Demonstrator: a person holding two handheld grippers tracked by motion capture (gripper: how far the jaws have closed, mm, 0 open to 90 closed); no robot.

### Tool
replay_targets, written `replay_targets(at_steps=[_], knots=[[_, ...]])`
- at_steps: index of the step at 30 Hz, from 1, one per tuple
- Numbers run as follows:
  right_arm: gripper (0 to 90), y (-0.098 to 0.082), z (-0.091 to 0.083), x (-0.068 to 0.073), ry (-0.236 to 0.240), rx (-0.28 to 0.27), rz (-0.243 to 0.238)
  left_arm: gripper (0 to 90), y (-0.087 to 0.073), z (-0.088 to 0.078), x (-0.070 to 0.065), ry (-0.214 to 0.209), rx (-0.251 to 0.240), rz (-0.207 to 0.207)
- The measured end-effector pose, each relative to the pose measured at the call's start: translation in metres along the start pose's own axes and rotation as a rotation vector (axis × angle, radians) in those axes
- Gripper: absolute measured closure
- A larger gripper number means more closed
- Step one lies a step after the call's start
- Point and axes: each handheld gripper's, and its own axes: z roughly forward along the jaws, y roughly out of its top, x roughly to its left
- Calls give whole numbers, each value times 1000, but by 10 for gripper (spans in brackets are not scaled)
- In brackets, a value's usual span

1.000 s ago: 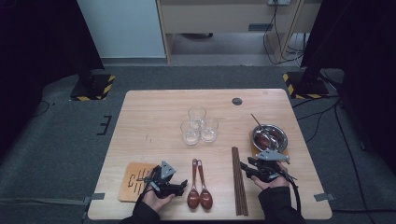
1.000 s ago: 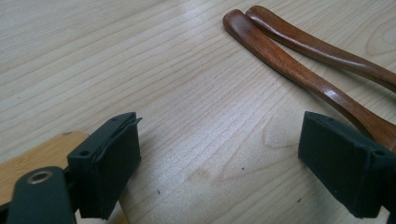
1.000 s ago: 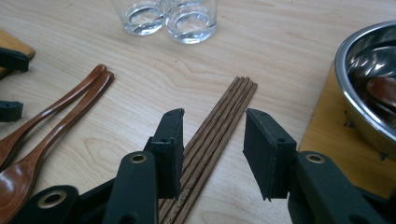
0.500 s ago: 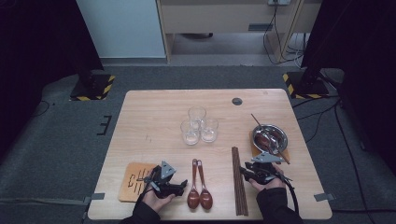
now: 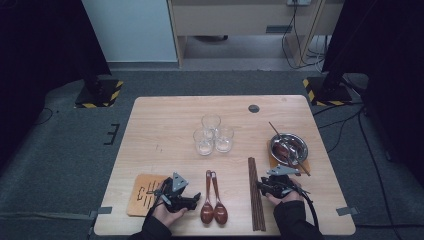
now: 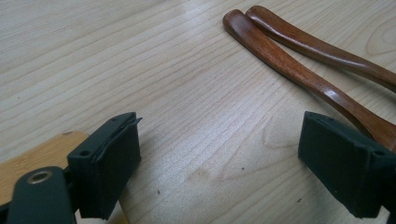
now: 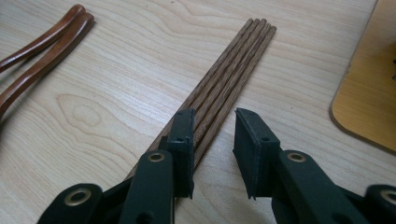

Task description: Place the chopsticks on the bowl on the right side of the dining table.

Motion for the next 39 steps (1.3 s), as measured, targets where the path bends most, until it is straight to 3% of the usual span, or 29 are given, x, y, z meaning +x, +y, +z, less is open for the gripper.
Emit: replay_targets(at_steps=[15,25,39], knots=[[743,-3,4,-3,-1,38,1,118,0,0,0,0,0,0],[830,-4,0,-9,-33,52,-1,118,0,0,0,0,0,0],[854,-4,-2,-19,-108,50,1,118,0,0,0,0,0,0]])
